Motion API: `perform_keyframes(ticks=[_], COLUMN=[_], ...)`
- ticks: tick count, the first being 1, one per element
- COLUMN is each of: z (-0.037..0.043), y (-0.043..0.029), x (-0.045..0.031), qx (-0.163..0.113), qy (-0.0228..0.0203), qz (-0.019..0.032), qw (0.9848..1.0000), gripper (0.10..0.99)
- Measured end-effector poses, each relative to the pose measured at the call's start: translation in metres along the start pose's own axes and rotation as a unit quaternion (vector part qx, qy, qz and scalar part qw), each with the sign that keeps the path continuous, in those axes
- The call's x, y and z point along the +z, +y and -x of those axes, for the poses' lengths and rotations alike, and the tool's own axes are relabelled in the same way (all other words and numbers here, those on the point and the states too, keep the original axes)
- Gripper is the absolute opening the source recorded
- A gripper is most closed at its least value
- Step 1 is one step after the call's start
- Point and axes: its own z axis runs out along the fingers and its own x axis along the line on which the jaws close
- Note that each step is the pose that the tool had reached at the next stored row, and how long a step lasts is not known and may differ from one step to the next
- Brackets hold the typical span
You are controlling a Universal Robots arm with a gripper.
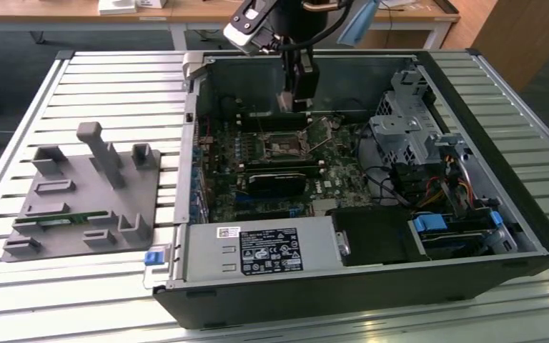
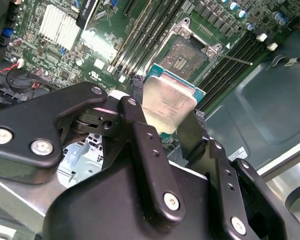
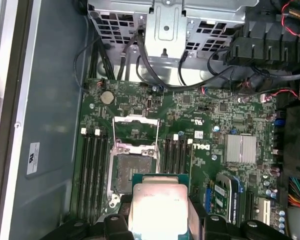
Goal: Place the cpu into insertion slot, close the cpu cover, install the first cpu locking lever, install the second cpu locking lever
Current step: 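Place the cpu into insertion slot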
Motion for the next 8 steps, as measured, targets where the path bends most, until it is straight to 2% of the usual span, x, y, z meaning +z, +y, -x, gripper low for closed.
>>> perform_keyframes(ticks=[5, 8], z=[0.0, 0.0], y=[-0.0003, -0.0006], x=[0.0041, 0.0063], qx=[0.0, 0.0], qy=[-0.0005, -0.0006], qz=[0.0002, 0.0035], qw=[1.0, 1.0], gripper=[0.525, 0.525])
